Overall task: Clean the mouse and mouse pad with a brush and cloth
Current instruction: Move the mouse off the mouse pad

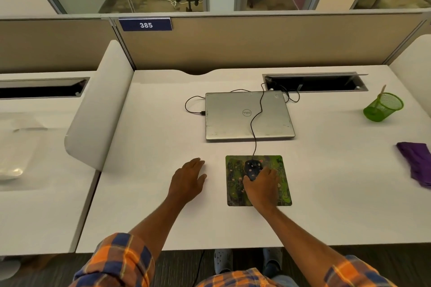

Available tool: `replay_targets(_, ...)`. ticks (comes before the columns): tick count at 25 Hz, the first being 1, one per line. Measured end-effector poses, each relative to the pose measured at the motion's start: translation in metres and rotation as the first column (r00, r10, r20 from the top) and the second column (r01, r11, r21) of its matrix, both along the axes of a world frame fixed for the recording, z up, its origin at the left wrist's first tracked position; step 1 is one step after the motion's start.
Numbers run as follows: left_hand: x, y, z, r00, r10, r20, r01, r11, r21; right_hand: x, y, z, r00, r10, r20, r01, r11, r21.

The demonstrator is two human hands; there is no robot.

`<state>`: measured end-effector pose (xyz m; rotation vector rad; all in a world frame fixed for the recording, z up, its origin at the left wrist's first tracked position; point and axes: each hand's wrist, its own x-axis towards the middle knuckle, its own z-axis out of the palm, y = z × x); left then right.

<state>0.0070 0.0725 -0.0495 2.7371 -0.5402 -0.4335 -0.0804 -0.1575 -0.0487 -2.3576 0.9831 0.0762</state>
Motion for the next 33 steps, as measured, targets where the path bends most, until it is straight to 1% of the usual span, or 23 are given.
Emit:
replay_targets(2, 0.001, 0.003, 0.0, 1.0, 0.013, 0.003, -0.013, 1.0, -0.003, 0.006, 0.004, 0.003, 0.999, 0.018, 0.029, -0.019, 1.0, 0.015)
replay_targets(5, 0.0, 0.008, -0.001, 0.999, 0.04, 0.017, -0.04, 0.999, -0.01, 0.021, 0.017, 0.01, 0.998, 0.054, 0.033, -0.054, 0.998, 0.017)
replay_targets(9, -0.002, 0.015, -0.003, 0.998, 0.064, 0.026, -0.064, 0.998, -0.007, 0.04, 0.046, 0.019, 0.99, 0.127, 0.065, -0.129, 0.991, 0.037)
replay_targets(15, -0.006, 0.033, -0.004, 0.993, 0.118, 0.027, -0.118, 0.993, -0.021, 0.063, 0.092, 0.018, 0.975, 0.216, 0.045, -0.218, 0.975, 0.038)
replay_targets(23, -0.011, 0.055, -0.006, 0.988, 0.149, 0.047, -0.149, 0.989, 0.011, 0.07, 0.121, 0.006, 0.966, 0.259, 0.013, -0.259, 0.965, 0.028)
replay_targets(28, -0.016, 0.059, -0.005, 0.986, 0.167, 0.028, -0.168, 0.986, 0.006, 0.068, 0.122, 0.002, 0.962, 0.272, -0.012, -0.272, 0.962, 0.005)
replay_targets(33, -0.018, 0.058, -0.004, 0.986, 0.167, 0.027, -0.167, 0.986, -0.008, 0.066, 0.122, 0.002, 0.96, 0.281, -0.005, -0.281, 0.96, 0.024)
